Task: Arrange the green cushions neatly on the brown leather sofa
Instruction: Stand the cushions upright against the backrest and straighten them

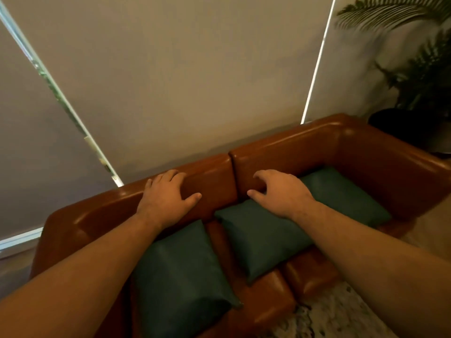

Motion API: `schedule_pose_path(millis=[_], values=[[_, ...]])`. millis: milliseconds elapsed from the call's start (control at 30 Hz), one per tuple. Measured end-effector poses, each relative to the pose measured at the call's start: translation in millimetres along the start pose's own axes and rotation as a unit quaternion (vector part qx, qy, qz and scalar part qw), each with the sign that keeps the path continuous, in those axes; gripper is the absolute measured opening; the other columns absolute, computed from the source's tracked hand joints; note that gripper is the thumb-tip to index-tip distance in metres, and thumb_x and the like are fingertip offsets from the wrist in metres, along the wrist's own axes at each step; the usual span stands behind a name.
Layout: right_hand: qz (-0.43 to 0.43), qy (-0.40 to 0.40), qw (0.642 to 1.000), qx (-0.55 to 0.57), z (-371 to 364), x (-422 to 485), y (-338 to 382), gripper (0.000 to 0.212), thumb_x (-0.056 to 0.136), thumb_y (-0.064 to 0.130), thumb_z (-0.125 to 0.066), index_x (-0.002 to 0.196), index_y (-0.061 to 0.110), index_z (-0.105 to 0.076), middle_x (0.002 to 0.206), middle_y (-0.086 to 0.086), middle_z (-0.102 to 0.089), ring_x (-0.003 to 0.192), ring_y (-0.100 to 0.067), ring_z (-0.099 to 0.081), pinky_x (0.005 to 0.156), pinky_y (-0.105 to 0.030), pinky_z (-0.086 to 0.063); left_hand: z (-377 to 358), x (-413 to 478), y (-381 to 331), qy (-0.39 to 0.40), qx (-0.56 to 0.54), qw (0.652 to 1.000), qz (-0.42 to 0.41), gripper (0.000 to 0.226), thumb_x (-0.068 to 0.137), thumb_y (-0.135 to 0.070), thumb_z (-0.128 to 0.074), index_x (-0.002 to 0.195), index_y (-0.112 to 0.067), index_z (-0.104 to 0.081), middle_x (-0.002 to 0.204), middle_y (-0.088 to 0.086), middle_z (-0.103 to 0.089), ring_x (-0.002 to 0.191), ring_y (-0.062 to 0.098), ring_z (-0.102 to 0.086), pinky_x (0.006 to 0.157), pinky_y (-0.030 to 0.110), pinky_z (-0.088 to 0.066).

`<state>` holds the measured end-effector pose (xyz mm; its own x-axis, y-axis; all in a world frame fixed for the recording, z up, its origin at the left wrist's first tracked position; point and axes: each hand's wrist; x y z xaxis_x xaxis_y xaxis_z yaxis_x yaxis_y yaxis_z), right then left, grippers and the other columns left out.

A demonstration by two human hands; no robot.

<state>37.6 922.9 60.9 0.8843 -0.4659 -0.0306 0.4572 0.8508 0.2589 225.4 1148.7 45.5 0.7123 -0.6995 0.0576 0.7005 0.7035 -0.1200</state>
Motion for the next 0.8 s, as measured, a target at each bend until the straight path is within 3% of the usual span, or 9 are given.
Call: schedule_pose_path(millis=[167,400,800], values=[[-0.068,-0.038,0.997,0.015,18.2,-45.8,-52.6,0.063,0.097,0.067,-0.053,0.148,0.03,-0.051,0.15,0.003,-0.058,0.133,-0.024,-0.058,0.113,-0.051,-0.046,9.1,10.6,-63.2,0.005,0.0,0.998,-0.064,0.08,0.092,-0.076,-0.053,0.155,-0.026,-0.046,0.163,0.003,-0.045,0.149,0.03,-0.044,0.123,0.056,-0.033],[-0.176,-0.059,0.982,0.02,29.0,-98.5,-190.4,0.068,0.096,0.067,-0.053,0.152,0.029,-0.048,0.163,0.004,-0.044,0.147,-0.022,-0.046,0.119,-0.048,-0.04,-15.7,45.9,-197.3,0.042,-0.001,0.99,-0.134,0.081,0.094,-0.076,-0.051,0.158,-0.028,-0.041,0.168,0.001,-0.037,0.154,0.027,-0.037,0.126,0.058,-0.027],[-0.205,-0.02,0.978,0.022,62.8,-123.2,-459.2,0.075,0.096,0.067,-0.054,0.158,0.028,-0.04,0.162,0.006,-0.043,0.145,-0.022,-0.046,0.117,-0.053,-0.042,-130.0,103.2,-452.6,0.101,-0.045,0.988,-0.108,0.085,0.093,-0.074,-0.053,0.16,-0.023,-0.039,0.169,0.002,-0.036,0.155,0.028,-0.034,0.124,0.062,-0.03]])
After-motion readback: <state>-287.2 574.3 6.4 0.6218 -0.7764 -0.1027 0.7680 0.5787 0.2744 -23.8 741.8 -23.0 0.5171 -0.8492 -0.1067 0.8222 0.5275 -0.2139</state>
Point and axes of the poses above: each hand's wrist, its own x-axis towards the middle knuckle, its own z-axis out of the back of the hand, y = z × x
